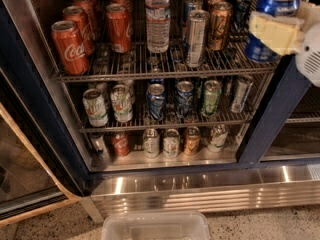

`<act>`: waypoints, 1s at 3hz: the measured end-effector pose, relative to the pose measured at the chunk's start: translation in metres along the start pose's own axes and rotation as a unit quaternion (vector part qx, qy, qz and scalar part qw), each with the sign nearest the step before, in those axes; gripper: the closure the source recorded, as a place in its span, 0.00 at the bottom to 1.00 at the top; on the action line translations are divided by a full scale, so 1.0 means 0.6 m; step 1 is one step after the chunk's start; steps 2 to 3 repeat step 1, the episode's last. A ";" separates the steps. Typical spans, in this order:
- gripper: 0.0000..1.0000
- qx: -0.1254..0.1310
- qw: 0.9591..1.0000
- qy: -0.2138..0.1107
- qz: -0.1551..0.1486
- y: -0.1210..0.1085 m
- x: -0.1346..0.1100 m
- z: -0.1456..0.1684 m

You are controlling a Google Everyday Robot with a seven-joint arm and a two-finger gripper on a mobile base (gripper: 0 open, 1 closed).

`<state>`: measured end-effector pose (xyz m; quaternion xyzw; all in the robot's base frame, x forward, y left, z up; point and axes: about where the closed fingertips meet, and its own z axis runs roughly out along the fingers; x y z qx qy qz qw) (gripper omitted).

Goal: Pick pepsi can from top shelf of fridge

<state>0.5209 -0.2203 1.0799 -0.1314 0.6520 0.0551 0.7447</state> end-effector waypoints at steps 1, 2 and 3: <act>1.00 -0.001 1.000 0.007 0.017 0.008 -0.007 -0.059; 1.00 -0.001 1.000 0.007 0.017 0.008 -0.007 -0.059; 1.00 -0.001 1.000 0.007 0.017 0.008 -0.007 -0.059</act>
Offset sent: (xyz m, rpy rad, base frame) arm 0.0000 0.0000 0.0000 0.0000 0.0000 0.0000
